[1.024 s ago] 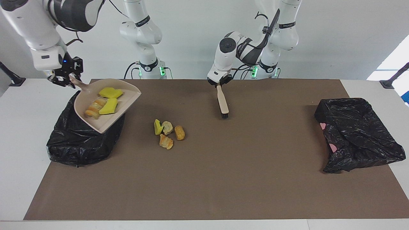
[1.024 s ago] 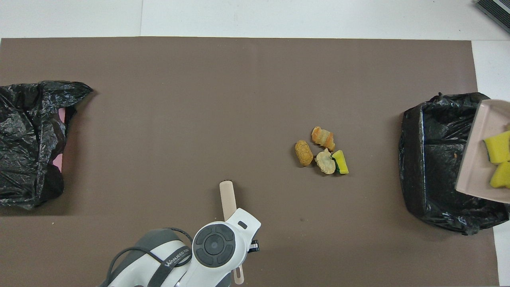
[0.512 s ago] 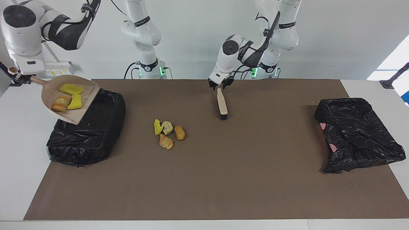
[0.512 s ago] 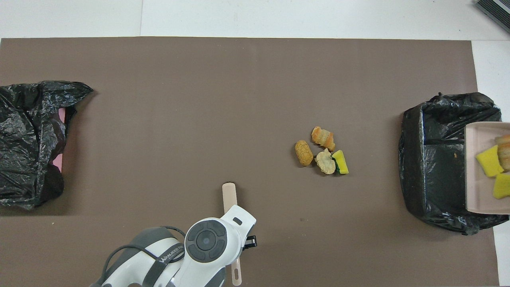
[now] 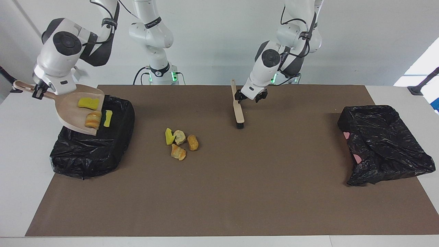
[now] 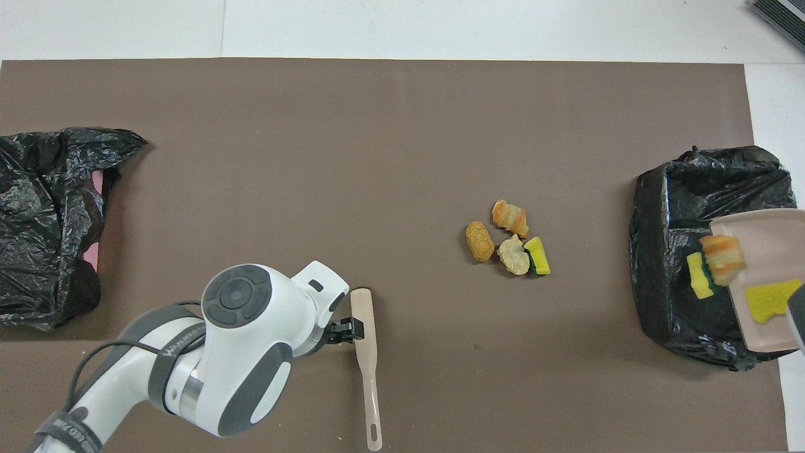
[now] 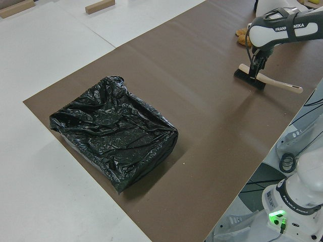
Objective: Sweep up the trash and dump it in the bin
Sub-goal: 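Tip the dustpan into the bag while the left gripper sets down the brush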
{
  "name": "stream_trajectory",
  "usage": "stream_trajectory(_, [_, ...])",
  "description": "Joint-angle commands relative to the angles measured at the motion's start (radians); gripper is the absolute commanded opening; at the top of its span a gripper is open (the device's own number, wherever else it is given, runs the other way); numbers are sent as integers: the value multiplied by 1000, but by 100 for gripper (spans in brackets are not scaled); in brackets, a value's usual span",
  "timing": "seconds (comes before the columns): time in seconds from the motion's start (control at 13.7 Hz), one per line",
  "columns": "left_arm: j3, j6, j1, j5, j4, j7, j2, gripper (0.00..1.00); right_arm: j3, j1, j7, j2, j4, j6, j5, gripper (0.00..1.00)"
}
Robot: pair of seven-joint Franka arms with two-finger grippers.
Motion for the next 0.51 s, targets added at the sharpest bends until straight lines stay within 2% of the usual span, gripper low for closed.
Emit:
stream_trajectory(0.0, [-5,-142,125,28,107,118,-5,100,0,33,71,-81,-111,36,-119,0])
stream_trajectory(0.15, [-4,-251,225,55,196,220,-7,100,0,45,141,-85,-146,40,-170,0])
stream_trajectory(0.29, [-4,-334,289,115,286,284,-5,100,7,48,193,-84,-140,19,-228,0])
stream_trajectory(0.44, [-4,-382,361,138,374,336,-1,100,10,108,317,-93,-138,-106,-292,0])
